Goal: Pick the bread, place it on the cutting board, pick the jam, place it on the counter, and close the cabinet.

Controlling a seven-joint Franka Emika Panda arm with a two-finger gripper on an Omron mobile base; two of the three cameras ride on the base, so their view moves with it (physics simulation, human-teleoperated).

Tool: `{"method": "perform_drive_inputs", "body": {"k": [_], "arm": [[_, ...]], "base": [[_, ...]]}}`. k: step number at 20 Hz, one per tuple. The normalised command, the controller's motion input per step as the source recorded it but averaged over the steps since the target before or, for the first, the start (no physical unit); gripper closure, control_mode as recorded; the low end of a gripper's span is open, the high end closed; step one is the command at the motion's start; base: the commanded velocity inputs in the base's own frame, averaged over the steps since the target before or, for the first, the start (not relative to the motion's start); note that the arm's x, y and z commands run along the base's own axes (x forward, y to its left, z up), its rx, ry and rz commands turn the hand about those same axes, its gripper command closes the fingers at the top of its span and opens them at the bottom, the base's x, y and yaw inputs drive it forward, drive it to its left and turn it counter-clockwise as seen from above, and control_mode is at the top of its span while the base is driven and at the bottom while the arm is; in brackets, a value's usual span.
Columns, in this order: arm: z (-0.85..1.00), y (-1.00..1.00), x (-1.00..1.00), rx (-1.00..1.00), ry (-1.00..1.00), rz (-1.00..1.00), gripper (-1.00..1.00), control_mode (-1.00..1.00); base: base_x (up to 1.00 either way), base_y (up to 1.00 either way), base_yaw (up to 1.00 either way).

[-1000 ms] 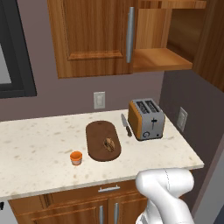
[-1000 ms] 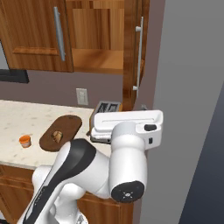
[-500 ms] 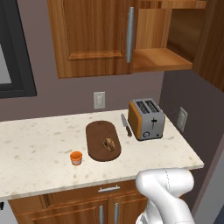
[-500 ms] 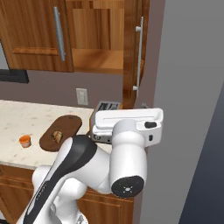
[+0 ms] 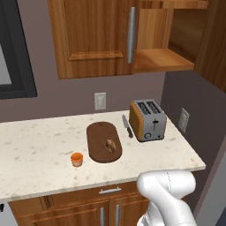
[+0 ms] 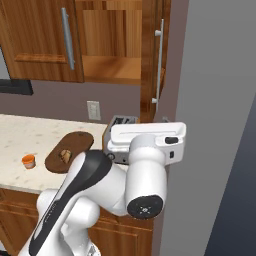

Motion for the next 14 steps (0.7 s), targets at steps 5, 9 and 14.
{"method": "perform_drive_inputs", "body": {"k": [5,9,14], "arm": [[-0.02,0.0,0.1,0.0,0.0,-0.01,-1.0,-1.0],[0.0,0.0,0.02,0.0,0.0,0.0,-1.0,-1.0],[0.0,0.08,0.0,0.0,0.0,0.0,-1.0,-1.0]], "base": [[0.0,0.0,0.0],[0.0,0.0,0.0],[0.0,0.0,0.0]]}}
